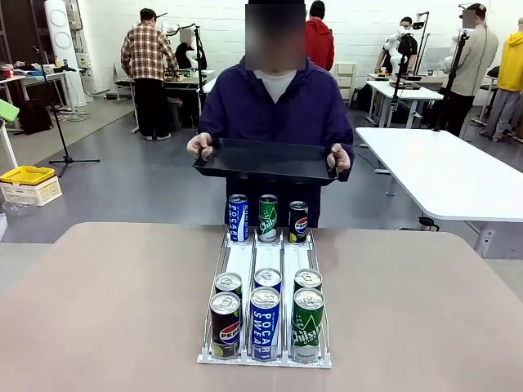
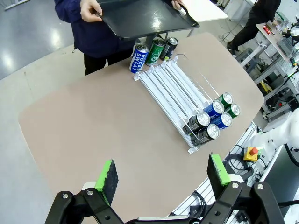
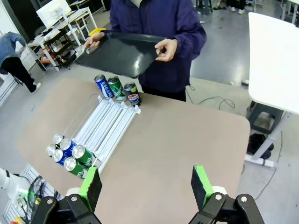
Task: Retrieve and hand over the desired beverage to the person.
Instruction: Pick up a can of the same type that the person held from the Automatic Can Dispenser.
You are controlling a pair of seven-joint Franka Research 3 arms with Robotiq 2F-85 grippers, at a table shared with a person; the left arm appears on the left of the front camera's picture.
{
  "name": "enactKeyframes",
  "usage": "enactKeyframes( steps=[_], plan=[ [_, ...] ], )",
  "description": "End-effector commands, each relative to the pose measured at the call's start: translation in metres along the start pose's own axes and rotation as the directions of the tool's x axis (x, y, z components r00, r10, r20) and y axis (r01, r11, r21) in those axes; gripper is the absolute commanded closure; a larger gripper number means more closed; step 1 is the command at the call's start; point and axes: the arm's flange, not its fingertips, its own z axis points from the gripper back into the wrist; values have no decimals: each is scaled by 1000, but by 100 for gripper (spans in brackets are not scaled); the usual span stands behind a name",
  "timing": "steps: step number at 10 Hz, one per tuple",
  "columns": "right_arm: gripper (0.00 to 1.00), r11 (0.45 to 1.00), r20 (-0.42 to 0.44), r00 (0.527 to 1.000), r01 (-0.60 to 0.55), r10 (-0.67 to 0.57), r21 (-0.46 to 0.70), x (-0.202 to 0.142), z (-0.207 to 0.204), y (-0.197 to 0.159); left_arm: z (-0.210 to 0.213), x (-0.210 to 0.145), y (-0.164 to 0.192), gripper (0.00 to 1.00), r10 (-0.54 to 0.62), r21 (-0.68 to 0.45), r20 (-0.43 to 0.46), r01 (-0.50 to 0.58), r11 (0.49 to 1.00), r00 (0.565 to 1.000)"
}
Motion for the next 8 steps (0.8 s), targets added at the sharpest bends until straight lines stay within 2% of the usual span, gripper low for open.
enactKeyframes(
  steps=[1, 8],
  plan=[
    [0, 1000, 0, 1000, -2, 2, 8, 0, -1, 0, 2, 1, 2, 0, -15, -9, 5, 15, 1000, 1000],
    [0, 1000, 0, 1000, -2, 2, 8, 0, -1, 0, 2, 1, 2, 0, -15, -9, 5, 15, 1000, 1000]
  ],
)
